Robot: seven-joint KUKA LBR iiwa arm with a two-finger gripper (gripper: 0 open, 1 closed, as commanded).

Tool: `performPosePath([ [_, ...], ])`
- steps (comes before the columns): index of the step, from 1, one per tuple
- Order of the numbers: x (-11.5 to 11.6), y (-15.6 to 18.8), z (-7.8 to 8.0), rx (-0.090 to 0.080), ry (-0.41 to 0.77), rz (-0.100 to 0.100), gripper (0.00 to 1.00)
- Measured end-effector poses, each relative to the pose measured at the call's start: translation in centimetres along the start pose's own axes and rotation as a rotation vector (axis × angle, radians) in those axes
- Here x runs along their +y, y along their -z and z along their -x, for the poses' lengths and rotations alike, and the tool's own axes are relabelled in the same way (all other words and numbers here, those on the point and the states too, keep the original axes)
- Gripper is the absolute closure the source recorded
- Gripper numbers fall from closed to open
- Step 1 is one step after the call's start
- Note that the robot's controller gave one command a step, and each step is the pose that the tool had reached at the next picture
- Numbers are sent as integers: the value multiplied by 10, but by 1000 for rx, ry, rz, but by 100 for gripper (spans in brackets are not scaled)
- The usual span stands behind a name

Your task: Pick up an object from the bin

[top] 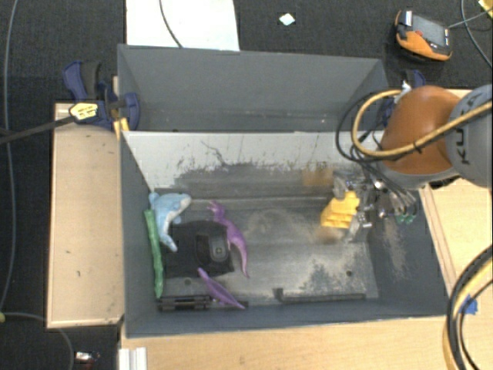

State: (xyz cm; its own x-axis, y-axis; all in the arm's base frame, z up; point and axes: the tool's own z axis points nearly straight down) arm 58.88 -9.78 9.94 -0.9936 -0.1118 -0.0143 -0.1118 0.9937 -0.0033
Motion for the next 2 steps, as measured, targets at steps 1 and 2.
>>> performPosePath([
  [1,-9,3,4,-32,-59,1,0],
  [2,-9,-28,1,-9,-127,0,0],
])
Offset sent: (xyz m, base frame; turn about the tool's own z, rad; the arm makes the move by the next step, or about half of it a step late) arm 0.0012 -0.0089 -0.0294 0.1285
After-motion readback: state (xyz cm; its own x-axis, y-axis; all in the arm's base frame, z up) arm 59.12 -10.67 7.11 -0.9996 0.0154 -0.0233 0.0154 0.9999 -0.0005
